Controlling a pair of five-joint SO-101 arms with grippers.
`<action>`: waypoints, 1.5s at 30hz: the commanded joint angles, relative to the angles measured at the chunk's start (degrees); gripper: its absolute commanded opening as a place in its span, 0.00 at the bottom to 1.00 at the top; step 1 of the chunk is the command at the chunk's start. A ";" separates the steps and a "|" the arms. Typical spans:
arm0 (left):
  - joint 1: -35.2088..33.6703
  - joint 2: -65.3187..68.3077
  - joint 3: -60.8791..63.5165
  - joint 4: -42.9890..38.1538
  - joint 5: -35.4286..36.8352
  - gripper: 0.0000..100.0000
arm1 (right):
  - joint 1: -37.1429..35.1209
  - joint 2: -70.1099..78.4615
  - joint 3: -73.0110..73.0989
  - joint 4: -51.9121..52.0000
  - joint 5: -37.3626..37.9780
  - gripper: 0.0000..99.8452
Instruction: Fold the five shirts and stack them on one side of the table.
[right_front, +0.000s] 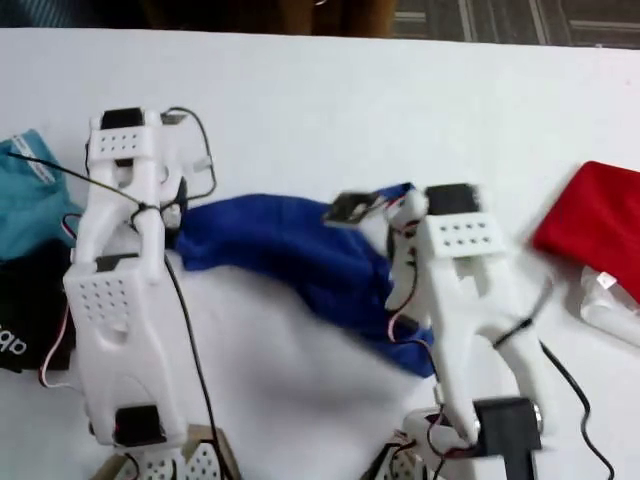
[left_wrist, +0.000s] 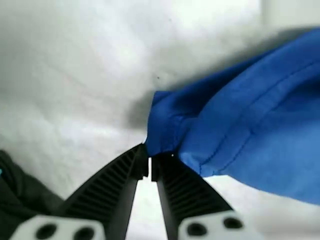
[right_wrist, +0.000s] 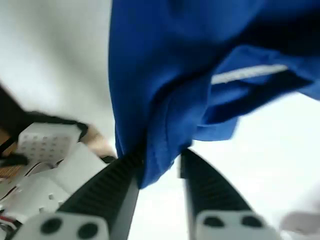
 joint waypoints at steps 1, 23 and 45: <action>-0.70 -3.52 -0.04 -0.44 -0.44 0.03 | 1.80 -5.93 -4.92 1.19 0.97 0.25; -0.44 10.73 -3.21 -0.88 -0.09 0.03 | 10.86 21.67 -42.37 -2.07 -5.63 0.19; -0.35 10.81 -3.21 -1.14 -0.35 0.03 | 4.97 74.33 -82.90 0.84 -16.97 0.18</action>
